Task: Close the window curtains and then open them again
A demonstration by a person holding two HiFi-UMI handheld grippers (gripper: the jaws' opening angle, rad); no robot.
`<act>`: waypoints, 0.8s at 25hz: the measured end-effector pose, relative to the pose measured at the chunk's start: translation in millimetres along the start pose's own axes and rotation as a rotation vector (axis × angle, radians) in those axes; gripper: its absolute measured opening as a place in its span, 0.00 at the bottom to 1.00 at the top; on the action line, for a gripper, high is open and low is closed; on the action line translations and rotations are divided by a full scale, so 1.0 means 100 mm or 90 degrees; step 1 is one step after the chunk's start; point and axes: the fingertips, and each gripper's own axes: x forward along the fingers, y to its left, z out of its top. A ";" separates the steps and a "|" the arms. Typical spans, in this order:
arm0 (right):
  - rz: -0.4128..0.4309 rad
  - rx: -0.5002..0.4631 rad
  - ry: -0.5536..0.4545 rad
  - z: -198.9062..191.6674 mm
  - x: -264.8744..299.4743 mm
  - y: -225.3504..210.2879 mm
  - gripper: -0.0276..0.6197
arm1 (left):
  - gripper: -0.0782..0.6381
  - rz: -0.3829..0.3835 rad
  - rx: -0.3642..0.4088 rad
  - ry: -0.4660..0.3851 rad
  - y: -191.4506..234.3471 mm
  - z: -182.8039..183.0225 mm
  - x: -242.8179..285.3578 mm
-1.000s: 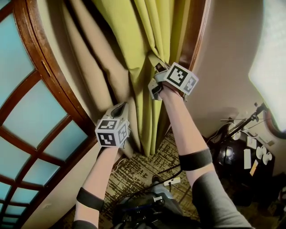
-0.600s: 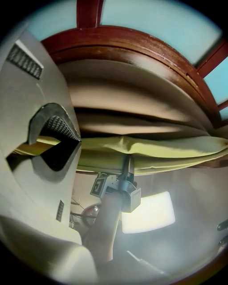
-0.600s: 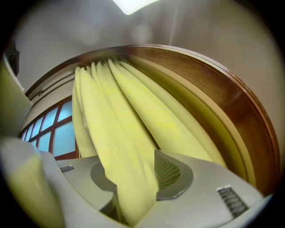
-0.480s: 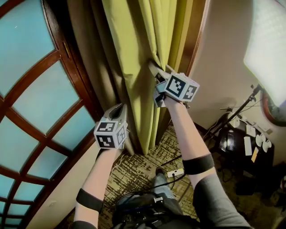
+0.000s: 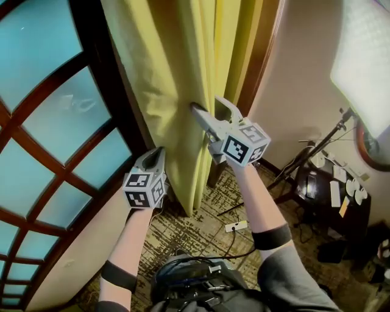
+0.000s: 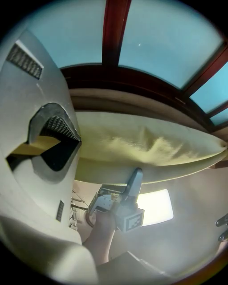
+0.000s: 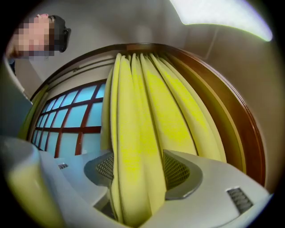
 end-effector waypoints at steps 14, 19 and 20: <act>0.063 0.020 0.040 -0.54 -0.86 0.28 0.49 | 0.11 0.174 -0.003 0.024 -0.12 -0.51 -0.96; 0.029 0.052 0.107 -1.05 -1.25 0.29 0.23 | 0.11 0.231 -0.010 0.034 -0.22 -0.67 -1.37; 0.023 0.056 0.127 -1.16 -1.31 0.32 0.15 | 0.11 0.246 -0.007 0.036 -0.22 -0.71 -1.47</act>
